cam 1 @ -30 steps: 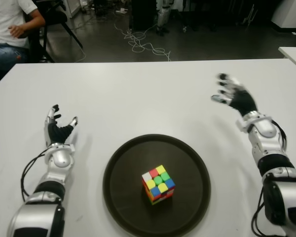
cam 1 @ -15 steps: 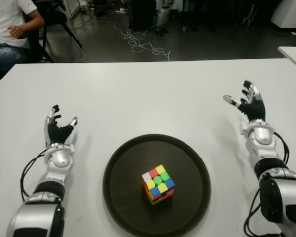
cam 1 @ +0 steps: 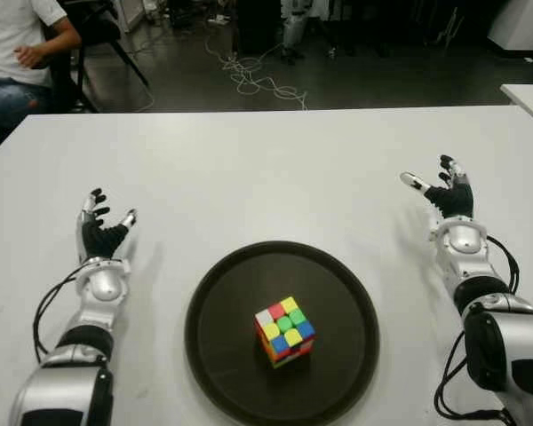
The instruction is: Pick up the Rubik's Cube and put it in the plate
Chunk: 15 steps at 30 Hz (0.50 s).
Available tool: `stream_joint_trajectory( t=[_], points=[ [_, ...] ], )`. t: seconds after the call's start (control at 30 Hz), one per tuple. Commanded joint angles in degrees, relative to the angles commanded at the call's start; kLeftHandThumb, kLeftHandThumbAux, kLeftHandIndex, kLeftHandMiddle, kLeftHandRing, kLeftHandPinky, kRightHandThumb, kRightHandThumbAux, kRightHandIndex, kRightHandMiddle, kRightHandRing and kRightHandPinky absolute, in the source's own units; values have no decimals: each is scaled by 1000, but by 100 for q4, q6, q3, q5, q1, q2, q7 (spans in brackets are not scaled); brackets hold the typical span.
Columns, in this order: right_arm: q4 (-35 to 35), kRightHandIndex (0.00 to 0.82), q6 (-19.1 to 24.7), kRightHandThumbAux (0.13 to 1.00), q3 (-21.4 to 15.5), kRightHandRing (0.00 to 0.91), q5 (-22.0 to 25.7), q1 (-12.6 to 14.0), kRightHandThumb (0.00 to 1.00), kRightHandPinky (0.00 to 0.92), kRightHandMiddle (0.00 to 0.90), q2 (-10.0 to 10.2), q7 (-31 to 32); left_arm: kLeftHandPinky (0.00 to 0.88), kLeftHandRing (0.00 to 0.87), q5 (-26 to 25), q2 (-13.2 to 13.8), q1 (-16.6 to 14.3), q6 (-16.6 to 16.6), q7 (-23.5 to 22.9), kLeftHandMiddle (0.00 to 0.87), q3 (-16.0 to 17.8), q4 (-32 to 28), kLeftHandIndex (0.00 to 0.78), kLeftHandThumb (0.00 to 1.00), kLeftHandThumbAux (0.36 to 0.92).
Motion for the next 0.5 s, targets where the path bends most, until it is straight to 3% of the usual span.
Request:
stream_joint_trajectory(
  t=[0.13,0.5],
  points=[
    [1,72,6,749,-6,38,-34,9,0,26,64,10,-13,180,182,-8,-23,7,-24,32,172,13,-10,117,65,723],
    [13,88,93,751,-15,39,-95,-7,0,35,68,15,-43,134,149,-7,-46,-29,0,51,154,17,33,111,81,739]
  ],
)
